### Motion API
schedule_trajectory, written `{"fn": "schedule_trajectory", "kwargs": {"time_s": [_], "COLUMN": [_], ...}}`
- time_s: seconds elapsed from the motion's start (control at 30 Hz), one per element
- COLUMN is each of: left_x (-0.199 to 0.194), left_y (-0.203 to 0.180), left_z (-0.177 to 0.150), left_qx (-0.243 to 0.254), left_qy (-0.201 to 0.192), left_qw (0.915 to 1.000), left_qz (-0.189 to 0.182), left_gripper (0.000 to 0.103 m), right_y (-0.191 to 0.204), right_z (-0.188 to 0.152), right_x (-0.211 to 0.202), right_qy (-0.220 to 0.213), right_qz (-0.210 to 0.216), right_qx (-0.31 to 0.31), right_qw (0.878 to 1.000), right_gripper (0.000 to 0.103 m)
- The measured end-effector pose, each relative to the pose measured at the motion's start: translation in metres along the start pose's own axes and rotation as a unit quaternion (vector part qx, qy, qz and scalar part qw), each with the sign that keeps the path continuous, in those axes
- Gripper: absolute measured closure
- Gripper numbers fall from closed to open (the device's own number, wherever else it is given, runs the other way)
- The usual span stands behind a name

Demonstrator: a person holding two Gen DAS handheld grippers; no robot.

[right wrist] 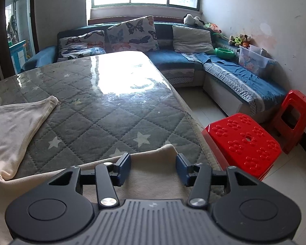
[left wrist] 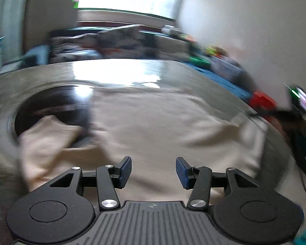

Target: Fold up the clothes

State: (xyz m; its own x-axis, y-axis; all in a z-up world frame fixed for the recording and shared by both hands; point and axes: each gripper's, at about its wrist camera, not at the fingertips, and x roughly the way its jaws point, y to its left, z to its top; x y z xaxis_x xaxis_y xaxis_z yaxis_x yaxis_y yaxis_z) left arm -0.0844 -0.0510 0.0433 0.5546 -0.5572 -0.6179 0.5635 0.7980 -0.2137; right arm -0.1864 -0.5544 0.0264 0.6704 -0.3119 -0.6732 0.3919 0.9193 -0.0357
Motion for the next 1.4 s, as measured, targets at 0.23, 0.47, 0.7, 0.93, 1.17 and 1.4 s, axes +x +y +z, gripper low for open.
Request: {"fn": "schedule_trajectory", "kwargs": {"time_s": [0.23,0.47,0.7,0.93,1.17,1.4], "left_x": [0.012,0.012,-0.002,-0.021,-0.024,0.021], "left_y": [0.048,0.062,0.079,0.114,0.09,0.056], "left_z": [0.005,0.001,-0.004,-0.01,0.0,0.016], "left_qx": [-0.072,-0.091,-0.115,-0.155,-0.093,0.027], "left_qy": [0.006,-0.036,-0.082,-0.081,-0.104,-0.048], "left_qw": [0.9964,0.9849,0.9482,0.9121,0.9343,0.9522], "left_qz": [0.045,0.143,0.285,0.371,0.328,0.3], "left_gripper": [0.052,0.051,0.047,0.043,0.043,0.045], "right_y": [-0.002,-0.003,-0.002,-0.002,-0.002,-0.004], "right_z": [-0.001,-0.002,-0.002,-0.002,-0.002,-0.002], "right_x": [0.001,0.003,0.004,0.004,0.004,0.003], "right_qy": [-0.002,-0.003,-0.003,-0.003,-0.002,-0.002], "right_qz": [-0.003,-0.005,-0.006,-0.006,-0.009,-0.008], "right_qx": [0.001,0.008,0.009,0.008,0.008,0.011], "right_qw": [1.0,1.0,1.0,1.0,1.0,1.0], "right_gripper": [0.046,0.042,0.041,0.04,0.039,0.039]}}
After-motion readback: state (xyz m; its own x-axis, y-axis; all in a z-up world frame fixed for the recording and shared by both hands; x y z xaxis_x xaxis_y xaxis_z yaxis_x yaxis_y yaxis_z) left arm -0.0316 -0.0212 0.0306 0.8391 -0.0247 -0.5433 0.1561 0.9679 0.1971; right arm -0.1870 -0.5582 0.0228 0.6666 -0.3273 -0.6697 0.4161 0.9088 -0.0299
